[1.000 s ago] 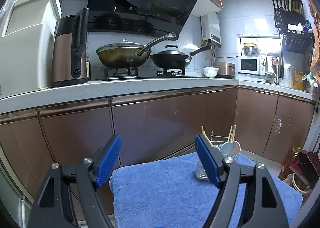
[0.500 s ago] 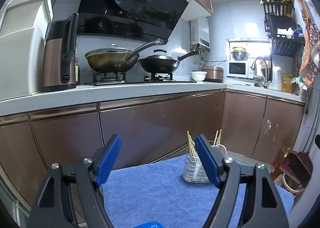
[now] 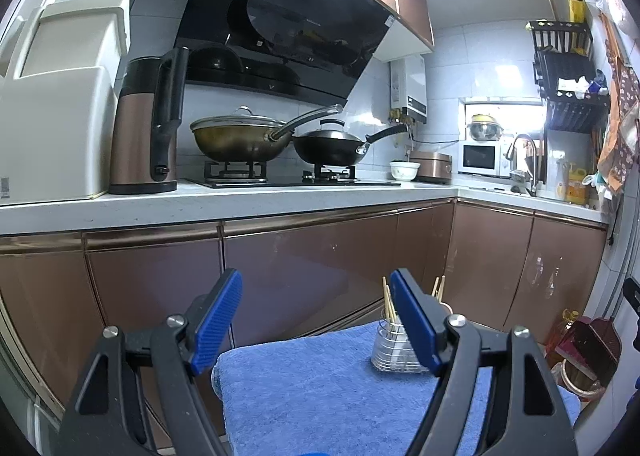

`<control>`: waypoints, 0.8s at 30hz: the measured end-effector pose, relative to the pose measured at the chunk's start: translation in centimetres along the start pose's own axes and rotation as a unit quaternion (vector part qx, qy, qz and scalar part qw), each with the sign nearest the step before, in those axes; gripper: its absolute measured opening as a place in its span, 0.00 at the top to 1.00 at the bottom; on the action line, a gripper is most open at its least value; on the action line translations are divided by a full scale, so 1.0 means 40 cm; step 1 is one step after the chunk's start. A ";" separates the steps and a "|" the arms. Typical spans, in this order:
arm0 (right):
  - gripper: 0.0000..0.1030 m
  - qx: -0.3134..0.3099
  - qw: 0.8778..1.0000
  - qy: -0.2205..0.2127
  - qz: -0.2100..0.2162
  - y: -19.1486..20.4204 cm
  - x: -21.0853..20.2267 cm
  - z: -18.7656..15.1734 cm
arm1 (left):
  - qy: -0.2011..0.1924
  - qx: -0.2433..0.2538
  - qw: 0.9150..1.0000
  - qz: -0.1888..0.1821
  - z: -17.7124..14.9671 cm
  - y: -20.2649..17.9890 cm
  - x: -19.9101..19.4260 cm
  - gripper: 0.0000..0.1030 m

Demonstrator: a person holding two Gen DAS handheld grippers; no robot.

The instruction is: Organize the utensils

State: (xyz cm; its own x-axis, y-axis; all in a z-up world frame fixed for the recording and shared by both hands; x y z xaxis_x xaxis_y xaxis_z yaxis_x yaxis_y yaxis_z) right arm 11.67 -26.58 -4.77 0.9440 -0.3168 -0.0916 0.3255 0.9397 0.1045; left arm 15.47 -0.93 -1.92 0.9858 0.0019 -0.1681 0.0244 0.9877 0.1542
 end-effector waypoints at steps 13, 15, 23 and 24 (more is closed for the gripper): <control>0.00 0.005 1.000 0.000 0.011 0.005 -0.034 0.001 | 0.001 0.004 1.000 0.006 -0.006 0.011 -0.026 0.27; 0.00 0.004 1.000 0.001 0.011 0.004 -0.035 0.001 | 0.003 0.004 1.000 0.007 -0.010 0.012 -0.028 0.27; 0.00 0.007 1.000 0.006 0.012 0.003 -0.030 -0.004 | 0.008 0.005 1.000 0.011 -0.017 0.009 -0.031 0.27; 0.00 0.007 1.000 0.007 0.012 0.002 -0.028 -0.005 | 0.008 0.005 1.000 0.010 -0.017 0.008 -0.030 0.27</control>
State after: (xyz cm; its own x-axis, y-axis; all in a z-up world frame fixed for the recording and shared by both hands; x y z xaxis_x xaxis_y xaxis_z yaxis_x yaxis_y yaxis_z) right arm 10.62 -26.11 -4.85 0.9509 -0.2922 -0.1023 0.3034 0.9453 0.1201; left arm 14.18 -0.51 -2.34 0.9832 0.0252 -0.1810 0.0056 0.9858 0.1675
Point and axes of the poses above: each gripper's, at about its wrist camera, not at the fingertips, and x roughly the way its jaws point, y to its left, z to its top, the point moved 6 cm from there along x, roughly the way its jaws point, and after that the axes turned 12 degrees about x, right-handed, at the moved point
